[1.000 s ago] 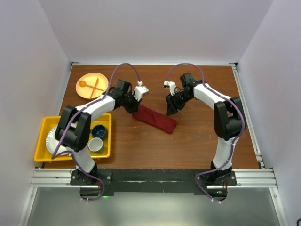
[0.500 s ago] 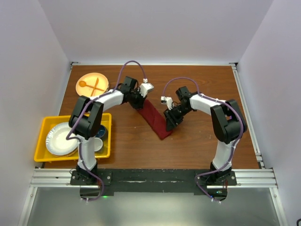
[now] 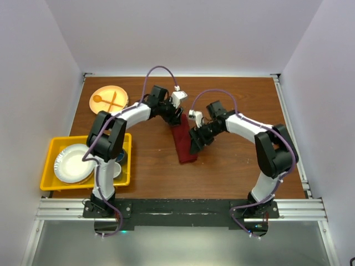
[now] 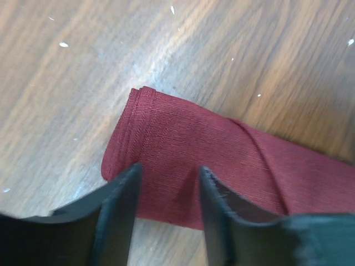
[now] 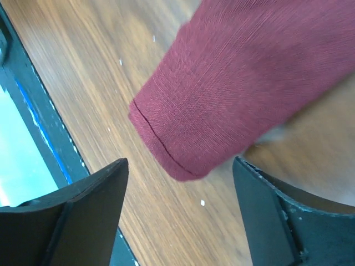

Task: Fold the napkin into a case and place the utensils inside
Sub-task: Rotate the smaller rectangle-folded napkin at the center of the board, then pick up the knife from the center of the board.

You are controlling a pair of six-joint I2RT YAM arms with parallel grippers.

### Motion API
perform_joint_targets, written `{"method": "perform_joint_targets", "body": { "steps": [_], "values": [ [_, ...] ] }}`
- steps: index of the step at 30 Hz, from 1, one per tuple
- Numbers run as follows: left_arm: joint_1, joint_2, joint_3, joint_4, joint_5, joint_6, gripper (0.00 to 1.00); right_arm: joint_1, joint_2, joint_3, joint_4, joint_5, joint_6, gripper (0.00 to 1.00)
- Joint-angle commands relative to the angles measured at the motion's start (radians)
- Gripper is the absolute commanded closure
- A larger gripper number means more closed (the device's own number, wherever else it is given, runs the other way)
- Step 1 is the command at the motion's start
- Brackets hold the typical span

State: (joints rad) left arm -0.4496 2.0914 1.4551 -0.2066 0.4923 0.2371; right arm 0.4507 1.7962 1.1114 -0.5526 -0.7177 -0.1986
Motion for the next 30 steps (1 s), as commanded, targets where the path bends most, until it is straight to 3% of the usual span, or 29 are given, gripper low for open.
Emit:
{"method": "perform_joint_targets", "body": {
  "steps": [1, 2, 3, 5, 10, 14, 17, 25, 30],
  "values": [
    [0.022, -0.187, 0.034, 0.061, -0.043, -0.018, 0.37, -0.081, -0.145, 0.134, 0.028, 0.055, 0.039, 0.1],
    [0.023, -0.25, 0.03, 0.082, -0.082, -0.016, 0.3, -0.096, -0.197, 0.149, 0.028, 0.072, 0.042, 0.06],
    [0.028, -0.284, 0.021, 0.094, -0.095, -0.013, 0.18, -0.116, -0.222, 0.178, 0.026, 0.087, 0.041, 0.02],
    [0.031, -0.385, -0.021, 0.156, -0.139, -0.012, 0.0, -0.17, -0.292, 0.214, 0.013, 0.17, 0.048, 0.02],
    [0.048, -0.548, -0.111, 0.263, -0.251, -0.105, 0.0, -0.283, -0.38, 0.242, -0.173, 0.467, -0.015, 0.02],
    [0.052, -0.632, -0.177, 0.239, -0.253, -0.177, 0.0, -0.543, -0.438, 0.203, -0.288, 0.54, 0.005, 0.02],
    [0.052, -0.674, -0.209, 0.152, -0.238, -0.226, 0.0, -0.654, -0.442, 0.189, -0.371, 0.576, -0.01, 0.02],
    [0.052, -0.712, -0.305, 0.05, -0.228, -0.311, 0.0, -0.765, -0.335, 0.119, -0.389, 0.739, -0.102, 0.07],
    [0.06, -0.709, -0.317, 0.022, -0.192, -0.308, 0.0, -0.833, -0.264, 0.111, -0.348, 0.77, -0.133, 0.22]
  ]
}}
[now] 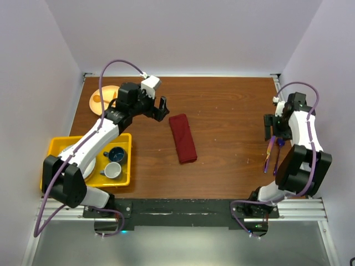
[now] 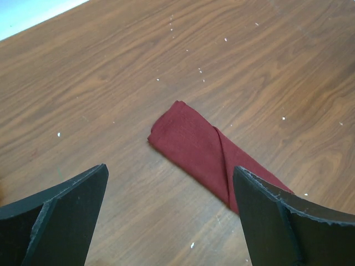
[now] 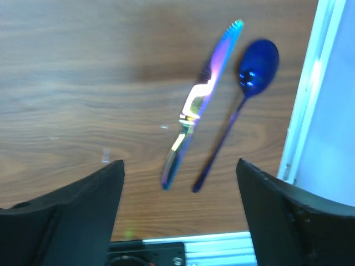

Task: Fold the napkin into a case and place the utensils inside
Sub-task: Pick up the knife from the center of the board.

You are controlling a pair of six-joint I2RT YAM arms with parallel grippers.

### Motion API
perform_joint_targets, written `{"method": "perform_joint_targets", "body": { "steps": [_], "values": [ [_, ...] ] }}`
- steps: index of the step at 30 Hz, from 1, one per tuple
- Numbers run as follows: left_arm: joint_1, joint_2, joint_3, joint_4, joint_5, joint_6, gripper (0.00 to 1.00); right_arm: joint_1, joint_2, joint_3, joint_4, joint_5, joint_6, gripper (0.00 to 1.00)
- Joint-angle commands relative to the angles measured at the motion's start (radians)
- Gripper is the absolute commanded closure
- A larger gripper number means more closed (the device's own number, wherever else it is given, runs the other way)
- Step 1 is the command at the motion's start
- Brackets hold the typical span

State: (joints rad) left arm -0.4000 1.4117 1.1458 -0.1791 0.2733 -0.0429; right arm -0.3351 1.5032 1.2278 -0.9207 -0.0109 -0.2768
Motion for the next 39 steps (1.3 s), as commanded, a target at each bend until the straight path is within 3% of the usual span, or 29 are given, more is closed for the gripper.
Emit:
{"method": "perform_joint_targets", "body": {
  "steps": [1, 4, 9, 22, 30, 34, 37, 39],
  "values": [
    [0.01, -0.033, -0.011, -0.003, 0.033, -0.026, 0.0, -0.05, 0.034, -0.016, 0.031, 0.066, -0.058, 0.31],
    [0.012, -0.026, -0.011, 0.003, 0.041, -0.029, 0.01, -0.053, 0.051, -0.037, 0.022, 0.043, -0.073, 0.45],
    [0.013, -0.016, -0.021, 0.007, 0.043, -0.052, 0.01, -0.053, 0.06, -0.114, 0.039, 0.032, -0.056, 0.54],
    [0.016, 0.023, -0.031, 0.041, 0.029, -0.061, 0.0, -0.055, 0.204, -0.136, 0.069, 0.028, 0.047, 0.56],
    [0.026, 0.052, -0.021, 0.046, 0.015, -0.063, 0.0, -0.053, 0.278, -0.165, 0.128, 0.032, 0.113, 0.65],
    [0.03, 0.055, -0.014, 0.046, -0.003, -0.06, 0.0, -0.053, 0.31, -0.165, 0.131, 0.029, 0.123, 0.75],
    [0.033, 0.064, -0.011, 0.049, -0.005, -0.063, 0.0, -0.053, 0.324, -0.157, 0.125, 0.014, 0.12, 0.98],
    [0.035, 0.069, -0.009, 0.05, 0.004, -0.063, 0.0, -0.051, 0.315, -0.145, 0.118, -0.013, 0.122, 1.0]
  ]
}}
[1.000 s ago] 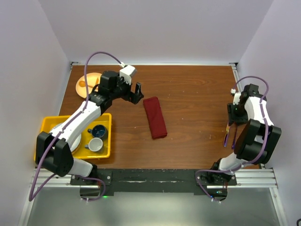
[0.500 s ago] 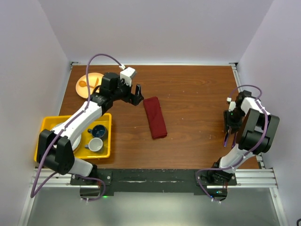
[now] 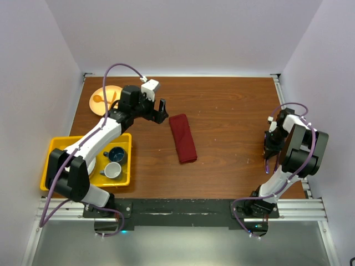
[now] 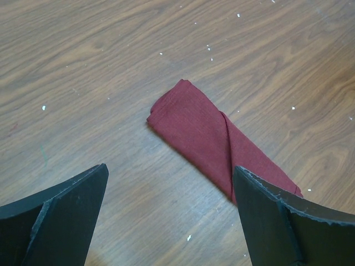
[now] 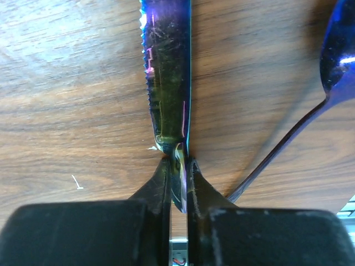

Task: Fold the napkin into a case and place the utensils inside
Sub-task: Pick up the knife from the center of the board, then pass from the right arm to the left

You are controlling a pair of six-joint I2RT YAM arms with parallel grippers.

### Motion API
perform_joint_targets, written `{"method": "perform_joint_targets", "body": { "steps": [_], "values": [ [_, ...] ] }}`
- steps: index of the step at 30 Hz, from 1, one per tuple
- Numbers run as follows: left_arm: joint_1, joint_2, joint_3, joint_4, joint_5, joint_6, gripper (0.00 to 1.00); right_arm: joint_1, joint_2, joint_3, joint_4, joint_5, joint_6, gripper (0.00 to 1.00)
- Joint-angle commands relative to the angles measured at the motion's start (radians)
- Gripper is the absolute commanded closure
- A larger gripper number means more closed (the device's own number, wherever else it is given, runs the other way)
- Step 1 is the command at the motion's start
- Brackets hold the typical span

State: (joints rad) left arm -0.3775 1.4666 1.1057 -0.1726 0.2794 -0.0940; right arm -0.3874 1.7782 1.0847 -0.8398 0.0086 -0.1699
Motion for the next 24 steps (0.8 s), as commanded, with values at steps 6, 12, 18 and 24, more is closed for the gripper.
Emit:
{"method": "perform_joint_targets", "body": {
  "steps": [6, 12, 18, 24],
  "values": [
    [0.014, 0.027, 0.054, 0.039, 0.052, 0.01, 0.0, 0.005, -0.046, 0.07, -0.019, -0.18, -0.011, 1.0],
    [0.015, 0.057, 0.092, 0.051, 0.155, 0.004, 0.0, 0.051, -0.155, 0.093, -0.018, -0.277, -0.02, 1.0],
    [0.014, 0.121, 0.131, 0.194, 0.306, -0.122, 0.05, 0.267, -0.298, 0.081, 0.037, -0.346, 0.03, 1.0],
    [0.009, 0.201, 0.131, 0.482, 0.466, -0.445, 0.24, 0.507, -0.379, 0.096, 0.139, -0.366, 0.101, 1.0]
  ]
}}
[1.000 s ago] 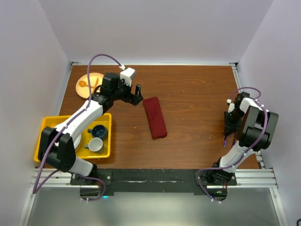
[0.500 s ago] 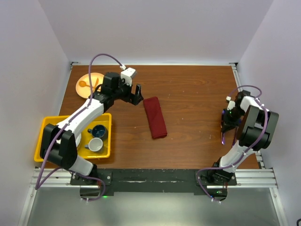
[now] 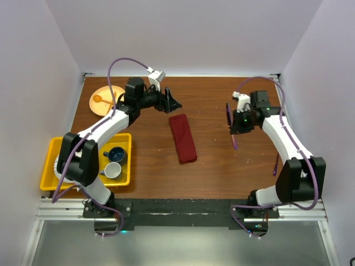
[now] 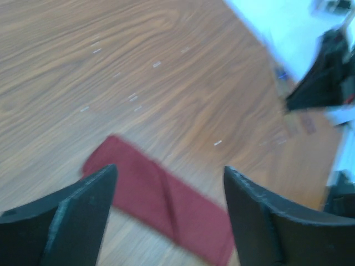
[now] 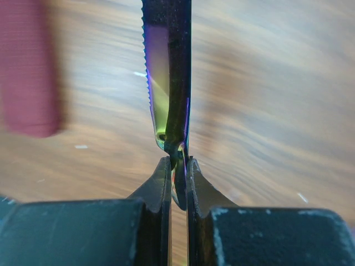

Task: Fold the napkin into a case and place the utensils inside
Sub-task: Pass from the right arm to the left

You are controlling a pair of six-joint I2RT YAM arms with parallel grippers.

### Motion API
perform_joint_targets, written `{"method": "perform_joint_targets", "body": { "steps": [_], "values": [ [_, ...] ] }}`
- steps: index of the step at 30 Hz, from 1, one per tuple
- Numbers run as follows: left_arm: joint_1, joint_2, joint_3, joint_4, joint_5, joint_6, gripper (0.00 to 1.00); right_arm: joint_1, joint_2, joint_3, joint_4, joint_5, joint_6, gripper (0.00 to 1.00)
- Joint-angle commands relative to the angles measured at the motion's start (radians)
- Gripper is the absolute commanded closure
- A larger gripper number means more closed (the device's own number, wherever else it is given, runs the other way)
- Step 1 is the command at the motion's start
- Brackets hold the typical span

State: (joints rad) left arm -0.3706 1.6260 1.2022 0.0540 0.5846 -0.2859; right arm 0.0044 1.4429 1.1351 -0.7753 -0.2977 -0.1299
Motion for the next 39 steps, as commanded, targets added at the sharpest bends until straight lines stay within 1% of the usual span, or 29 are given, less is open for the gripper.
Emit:
{"method": "perform_joint_targets", "body": {
  "steps": [1, 2, 3, 5, 6, 11, 12, 18, 21, 22, 24, 25, 30, 32, 33, 34, 35, 36, 38, 39],
  "values": [
    [0.001, 0.057, 0.022, 0.37, 0.191, -0.295, 0.26, 0.141, -0.045, 0.051, 0.086, -0.054, 0.075, 1.0],
    [-0.007, 0.06, 0.01, 0.426, 0.222, -0.333, 0.27, 0.161, -0.047, 0.058, 0.096, -0.049, 0.081, 1.0],
    [-0.011, 0.064, -0.013, 0.463, 0.224, -0.392, 0.27, 0.196, -0.052, 0.058, 0.106, -0.047, 0.091, 1.0],
    [-0.033, 0.081, -0.021, 0.523, 0.215, -0.43, 0.27, 0.235, -0.058, 0.067, 0.128, -0.023, 0.096, 1.0],
    [-0.042, 0.086, -0.021, 0.53, 0.205, -0.443, 0.28, 0.276, -0.058, 0.072, 0.13, -0.012, 0.102, 1.0],
    [-0.108, 0.109, -0.018, 0.527, 0.109, -0.461, 0.33, 0.338, -0.073, 0.098, 0.14, -0.015, 0.124, 1.0],
    [-0.114, 0.115, -0.016, 0.526, 0.103, -0.481, 0.34, 0.353, -0.078, 0.101, 0.142, -0.014, 0.154, 1.0],
    [-0.145, 0.153, -0.003, 0.54, 0.104, -0.521, 0.36, 0.404, -0.098, 0.109, 0.142, -0.02, 0.17, 1.0],
    [-0.148, 0.166, -0.009, 0.547, 0.106, -0.548, 0.43, 0.417, -0.107, 0.112, 0.15, -0.024, 0.174, 1.0],
    [-0.148, 0.17, -0.01, 0.553, 0.109, -0.555, 0.49, 0.42, -0.107, 0.112, 0.148, -0.024, 0.177, 1.0],
    [-0.148, 0.173, -0.018, 0.578, 0.112, -0.576, 0.53, 0.428, -0.108, 0.114, 0.149, -0.024, 0.179, 1.0],
    [-0.148, 0.175, -0.021, 0.59, 0.118, -0.582, 0.58, 0.43, -0.108, 0.115, 0.146, -0.021, 0.18, 1.0],
    [-0.152, 0.19, -0.027, 0.656, 0.132, -0.631, 0.63, 0.448, -0.104, 0.114, 0.149, -0.017, 0.188, 1.0],
    [-0.154, 0.195, -0.027, 0.667, 0.132, -0.65, 0.7, 0.457, -0.107, 0.109, 0.154, -0.014, 0.191, 1.0],
    [-0.152, 0.201, -0.026, 0.676, 0.132, -0.654, 0.75, 0.46, -0.105, 0.11, 0.157, -0.011, 0.191, 1.0],
    [-0.154, 0.202, -0.026, 0.679, 0.135, -0.66, 0.78, 0.462, -0.107, 0.112, 0.16, -0.009, 0.193, 1.0],
    [-0.154, 0.207, -0.026, 0.682, 0.139, -0.673, 0.84, 0.465, -0.104, 0.112, 0.16, -0.008, 0.193, 1.0],
    [-0.152, 0.212, -0.024, 0.688, 0.146, -0.679, 0.98, 0.467, -0.104, 0.115, 0.165, -0.009, 0.194, 1.0],
    [-0.152, 0.212, -0.026, 0.69, 0.168, -0.696, 1.0, 0.467, -0.099, 0.12, 0.166, -0.021, 0.194, 1.0],
    [-0.149, 0.213, -0.029, 0.711, 0.181, -0.703, 1.0, 0.465, -0.092, 0.123, 0.168, -0.055, 0.193, 1.0]
  ]
}}
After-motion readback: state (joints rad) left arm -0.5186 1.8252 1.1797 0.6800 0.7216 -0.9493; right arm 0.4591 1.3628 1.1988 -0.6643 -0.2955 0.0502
